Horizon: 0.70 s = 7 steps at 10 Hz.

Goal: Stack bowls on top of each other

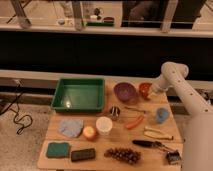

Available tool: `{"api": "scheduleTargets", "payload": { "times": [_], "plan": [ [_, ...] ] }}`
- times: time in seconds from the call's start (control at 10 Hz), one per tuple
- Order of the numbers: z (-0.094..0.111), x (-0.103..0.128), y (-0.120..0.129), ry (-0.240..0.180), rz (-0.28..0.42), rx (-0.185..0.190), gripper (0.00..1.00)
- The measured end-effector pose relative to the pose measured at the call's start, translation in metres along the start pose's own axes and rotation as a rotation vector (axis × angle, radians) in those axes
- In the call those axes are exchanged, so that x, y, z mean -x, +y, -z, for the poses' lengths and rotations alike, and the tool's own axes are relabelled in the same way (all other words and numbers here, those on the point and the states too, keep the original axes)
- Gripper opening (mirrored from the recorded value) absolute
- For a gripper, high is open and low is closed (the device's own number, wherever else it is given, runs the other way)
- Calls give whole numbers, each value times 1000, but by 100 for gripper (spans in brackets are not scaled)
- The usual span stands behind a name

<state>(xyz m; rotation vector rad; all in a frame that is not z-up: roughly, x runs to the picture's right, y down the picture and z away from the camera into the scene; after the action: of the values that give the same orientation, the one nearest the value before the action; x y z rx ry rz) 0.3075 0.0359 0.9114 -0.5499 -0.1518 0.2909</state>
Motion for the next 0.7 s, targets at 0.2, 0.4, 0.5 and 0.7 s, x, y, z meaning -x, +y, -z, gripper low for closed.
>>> {"api": "scheduleTargets", "payload": {
  "times": [0.2,0.4,0.5,0.7],
  "plan": [
    [8,-3,-10,-7,-6,-25,0],
    [13,-7,-19,-9,-12,-46,0],
    [14,-7,-21,-11,-12,-53,0],
    [24,-2,-25,-18,4,-77,0]
  ]
}}
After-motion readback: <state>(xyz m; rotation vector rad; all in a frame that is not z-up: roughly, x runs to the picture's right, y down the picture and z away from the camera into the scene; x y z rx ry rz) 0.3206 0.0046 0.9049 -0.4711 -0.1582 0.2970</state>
